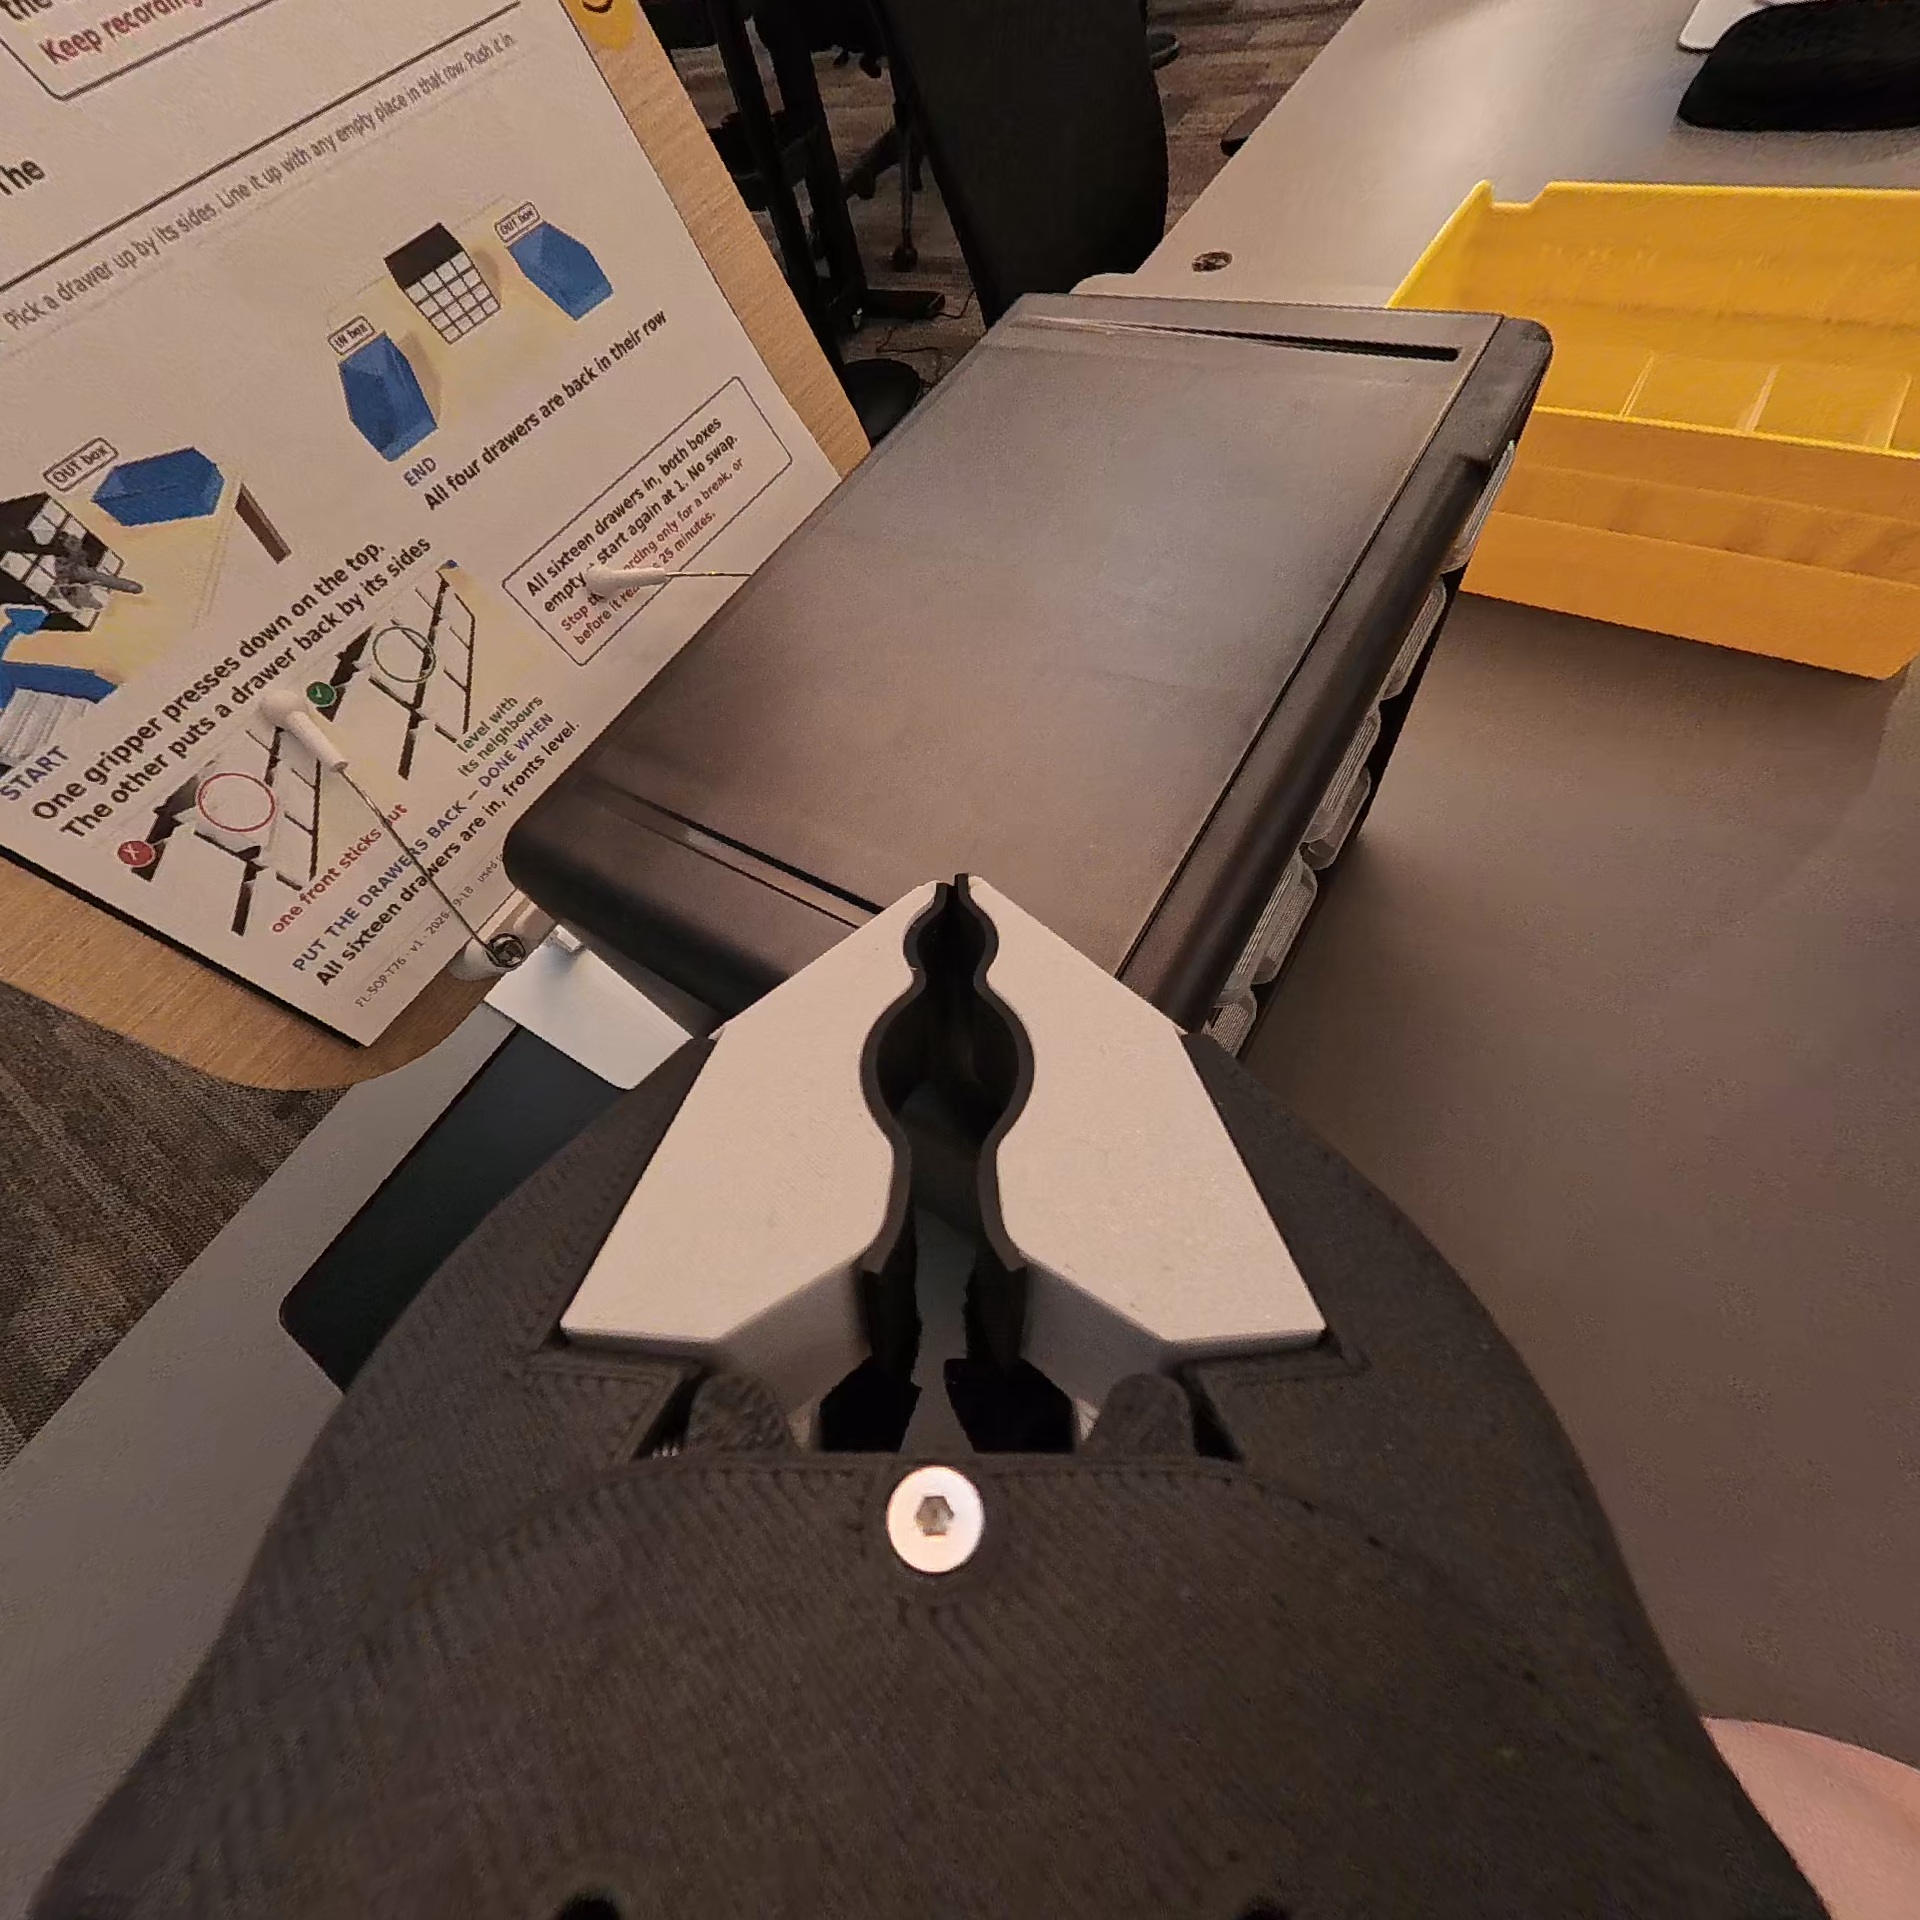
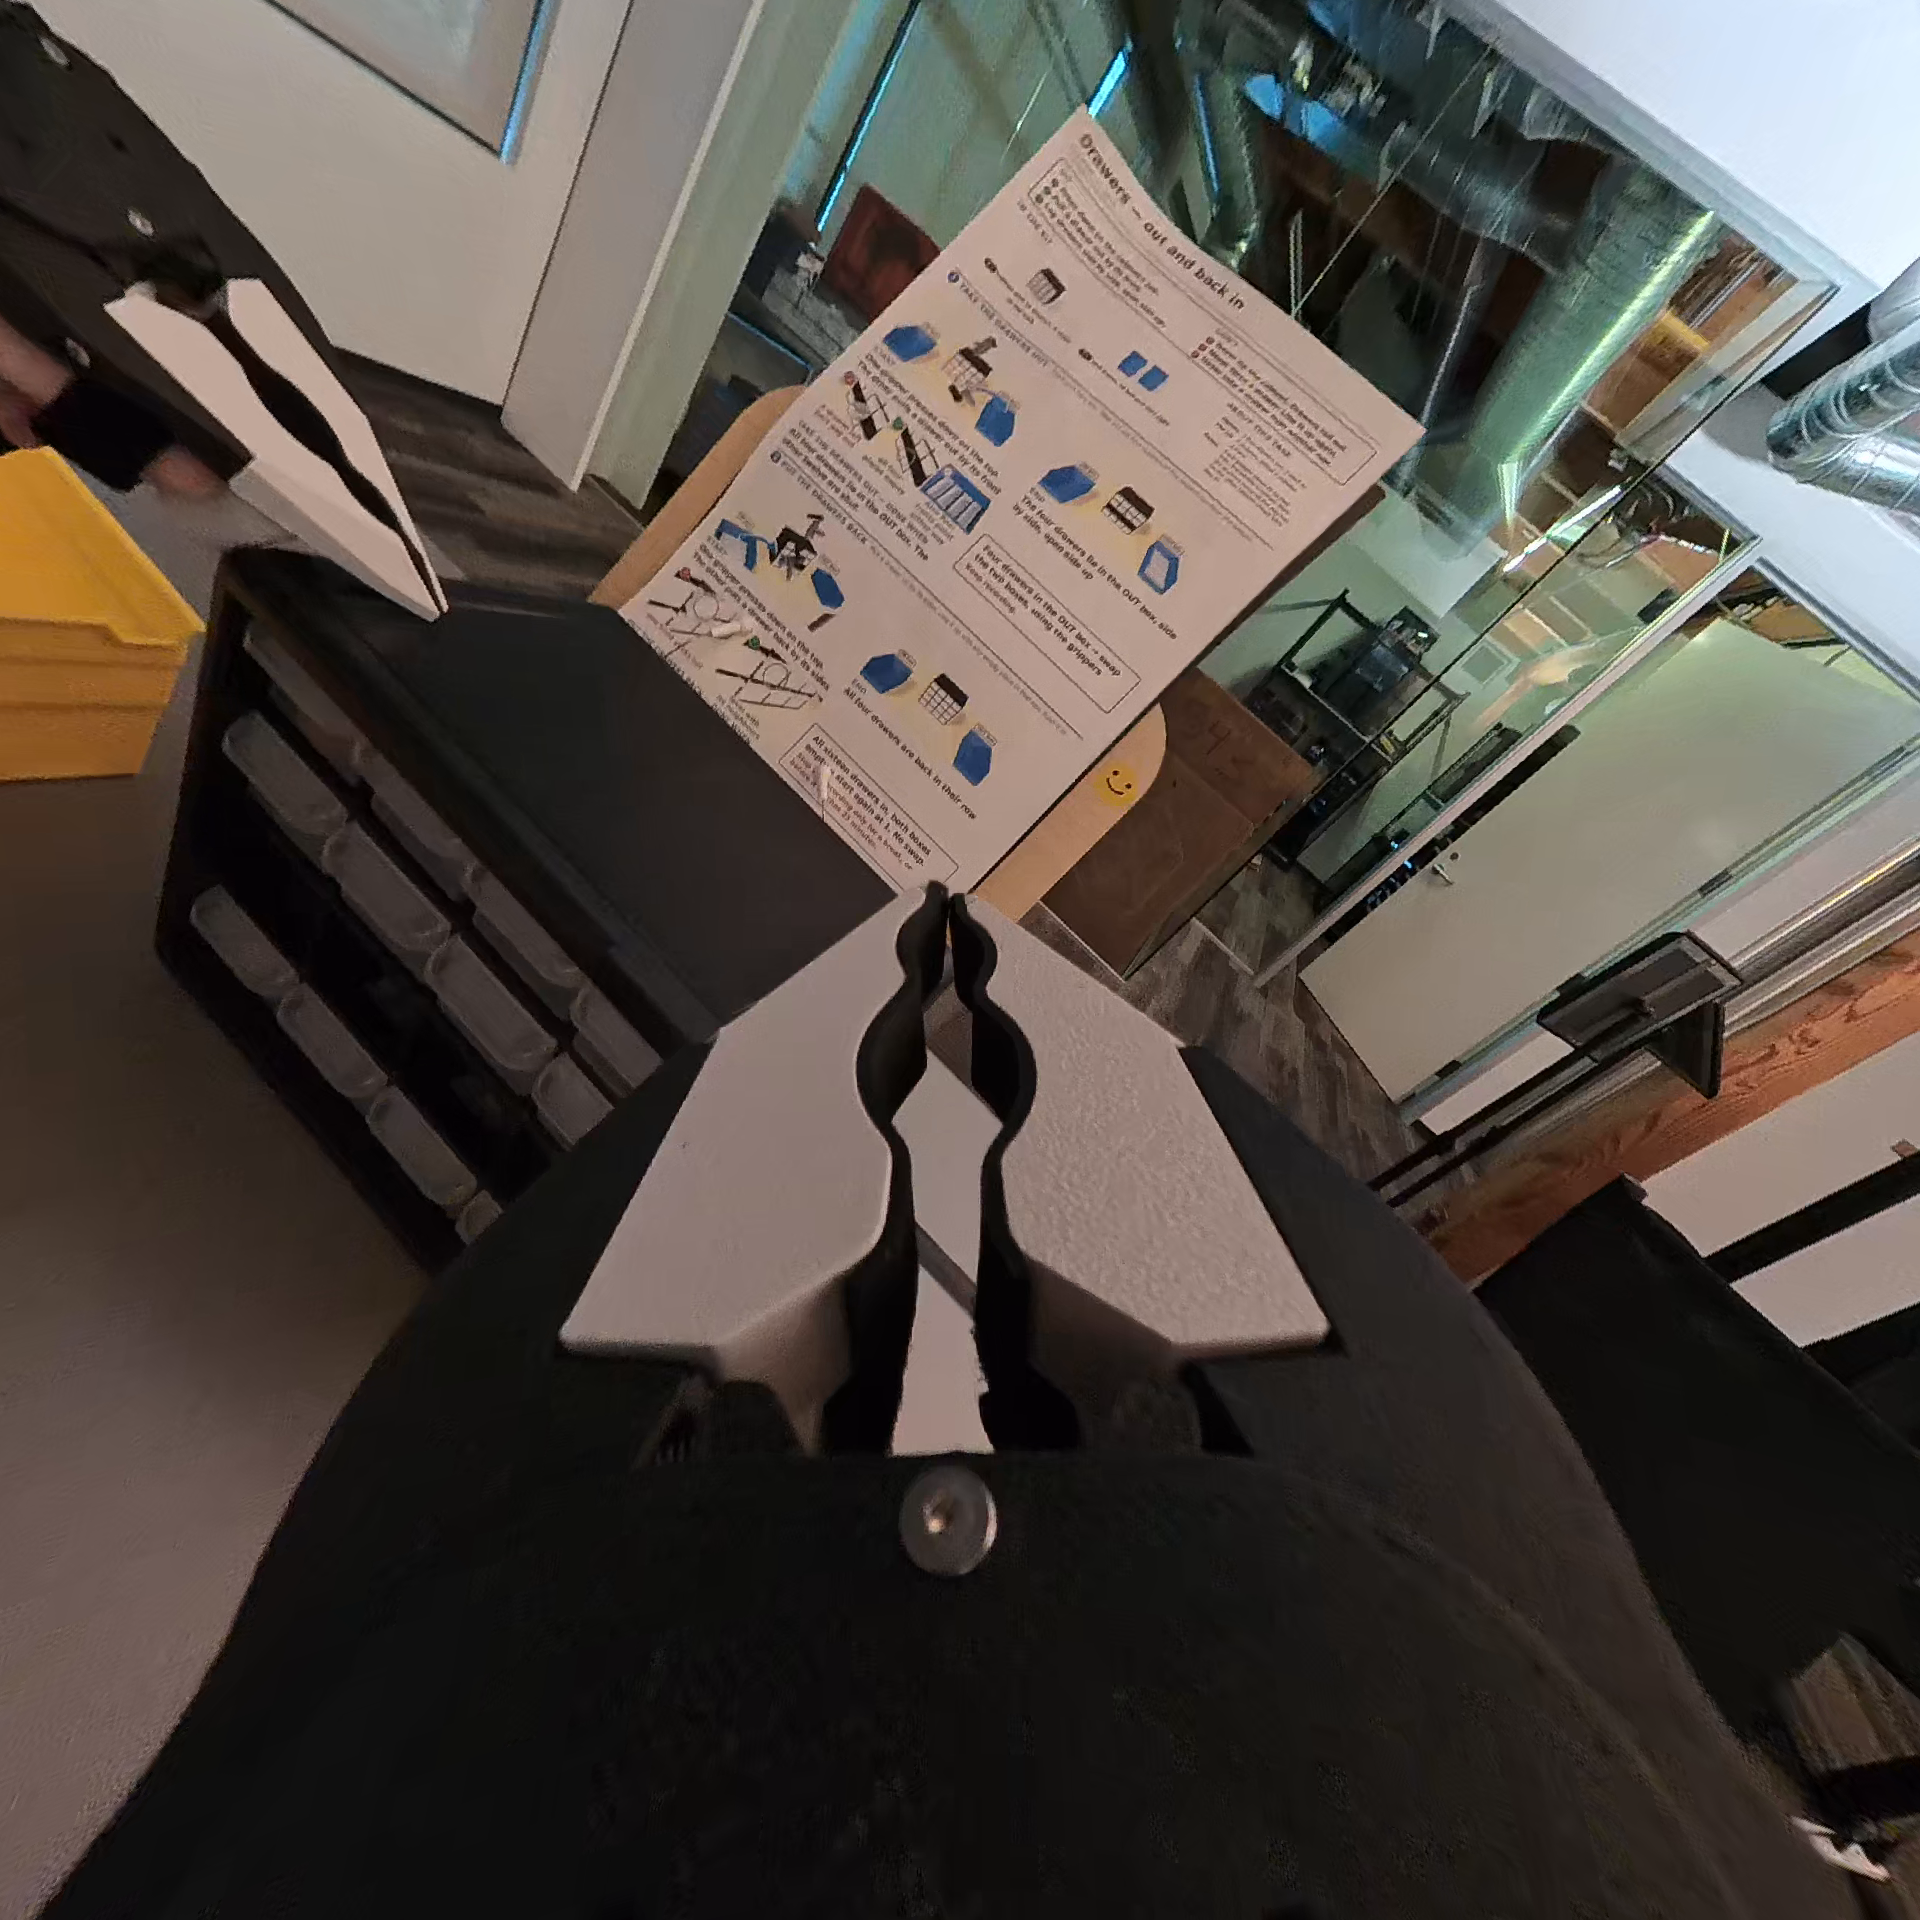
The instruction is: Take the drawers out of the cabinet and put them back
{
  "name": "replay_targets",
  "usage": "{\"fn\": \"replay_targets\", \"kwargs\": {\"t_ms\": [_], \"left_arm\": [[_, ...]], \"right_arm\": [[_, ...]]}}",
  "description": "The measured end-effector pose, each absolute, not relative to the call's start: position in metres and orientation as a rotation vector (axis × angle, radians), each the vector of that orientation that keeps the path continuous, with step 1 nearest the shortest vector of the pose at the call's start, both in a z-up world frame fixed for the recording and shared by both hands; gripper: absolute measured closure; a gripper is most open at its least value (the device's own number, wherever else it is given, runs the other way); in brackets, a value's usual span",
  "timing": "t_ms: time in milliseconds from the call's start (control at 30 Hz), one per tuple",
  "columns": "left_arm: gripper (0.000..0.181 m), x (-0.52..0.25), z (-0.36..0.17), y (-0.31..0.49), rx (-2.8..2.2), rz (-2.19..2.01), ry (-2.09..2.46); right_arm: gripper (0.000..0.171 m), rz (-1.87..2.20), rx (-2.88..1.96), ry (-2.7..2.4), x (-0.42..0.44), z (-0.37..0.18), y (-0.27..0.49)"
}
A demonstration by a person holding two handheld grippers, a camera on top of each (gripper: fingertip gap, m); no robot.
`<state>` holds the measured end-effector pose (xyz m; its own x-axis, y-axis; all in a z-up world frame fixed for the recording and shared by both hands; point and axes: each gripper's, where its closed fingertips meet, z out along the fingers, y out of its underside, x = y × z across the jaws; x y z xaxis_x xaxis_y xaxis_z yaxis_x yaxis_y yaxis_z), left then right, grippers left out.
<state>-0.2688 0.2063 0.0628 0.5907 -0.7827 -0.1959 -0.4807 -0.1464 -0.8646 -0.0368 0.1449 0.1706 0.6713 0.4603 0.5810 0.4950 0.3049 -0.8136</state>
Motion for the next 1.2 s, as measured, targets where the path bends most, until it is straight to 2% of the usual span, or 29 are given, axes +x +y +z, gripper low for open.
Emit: {"fn": "replay_targets", "kwargs": {"t_ms": [33, 933, 1100, 1200], "left_arm": [[0.181, -0.269, 0.063, 0.206, -1.796, -0.372, 1.032], [0.181, -0.269, 0.063, 0.207, -1.793, -0.36, 1.039], [0.181, -0.269, 0.063, 0.207, -1.794, -0.358, 1.037], [0.181, -0.269, 0.063, 0.207, -1.795, -0.359, 1.035]], "right_arm": [[0.171, -0.032, -1.315, -0.911, -0.038, 0.169, 0.145], [0.171, -0.051, -1.477, -0.982, -0.033, 0.137, 0.159], [0.171, 0.18, -1.67, -1.283, -0.061, 0.078, 0.132], [0.162, 0.086, -1.701, -1.519, -0.067, 0.041, 0.12]]}}
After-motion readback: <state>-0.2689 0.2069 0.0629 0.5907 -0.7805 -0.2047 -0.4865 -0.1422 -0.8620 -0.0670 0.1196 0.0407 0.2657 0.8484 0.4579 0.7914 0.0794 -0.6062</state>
